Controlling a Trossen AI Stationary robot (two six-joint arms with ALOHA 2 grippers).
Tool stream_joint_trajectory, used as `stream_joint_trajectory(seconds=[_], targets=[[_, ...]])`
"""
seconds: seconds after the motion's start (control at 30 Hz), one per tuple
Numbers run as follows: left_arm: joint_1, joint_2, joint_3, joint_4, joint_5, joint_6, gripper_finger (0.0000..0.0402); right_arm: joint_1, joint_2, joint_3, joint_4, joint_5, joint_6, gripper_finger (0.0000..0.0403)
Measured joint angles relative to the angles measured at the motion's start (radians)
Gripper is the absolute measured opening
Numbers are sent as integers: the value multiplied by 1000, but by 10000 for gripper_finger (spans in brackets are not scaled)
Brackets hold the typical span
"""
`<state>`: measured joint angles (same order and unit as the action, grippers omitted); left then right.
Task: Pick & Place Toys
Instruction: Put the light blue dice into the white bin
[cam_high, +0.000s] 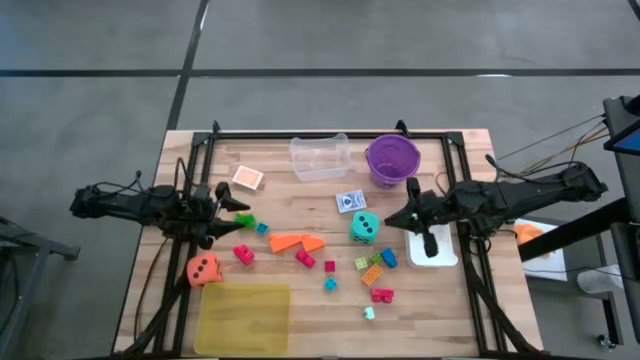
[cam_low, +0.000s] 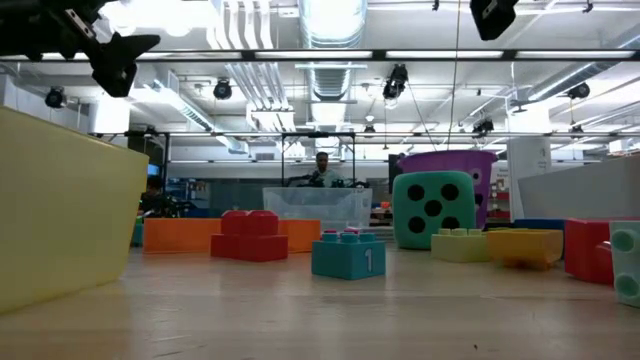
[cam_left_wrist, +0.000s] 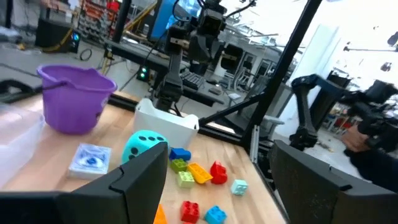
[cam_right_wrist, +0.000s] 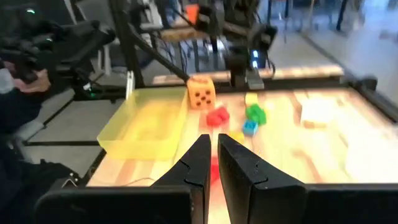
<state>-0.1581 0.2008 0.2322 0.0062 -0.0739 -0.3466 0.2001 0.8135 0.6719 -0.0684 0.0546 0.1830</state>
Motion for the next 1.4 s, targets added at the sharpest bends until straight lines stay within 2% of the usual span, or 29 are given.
stream_joint_trajectory(seconds=[0.2,0.3,0.47,0.63,0.73,0.87,1.0,1.1,1.4], targets=[[0,35,27,-8,-12,40,274,-2,97,113,-150,77,76,33],[0,54,32,-25,-12,41,274,-5,142,180,-229,78,96,61],[1,80,32,-26,-12,43,274,-10,245,312,-401,81,190,160],[0,85,34,-28,-11,39,274,-12,374,478,-549,80,74,269],[0,85,34,-49,20,28,274,-18,471,591,-699,79,53,317],[0,85,34,-91,69,7,274,-37,606,731,-880,81,40,362],[0,85,34,-106,71,-18,274,-56,723,819,-1000,123,17,374],[0,85,34,-106,71,-21,274,-65,775,839,-1021,128,-14,375],[0,85,34,-114,84,-21,274,-79,804,809,-1028,130,-23,375]])
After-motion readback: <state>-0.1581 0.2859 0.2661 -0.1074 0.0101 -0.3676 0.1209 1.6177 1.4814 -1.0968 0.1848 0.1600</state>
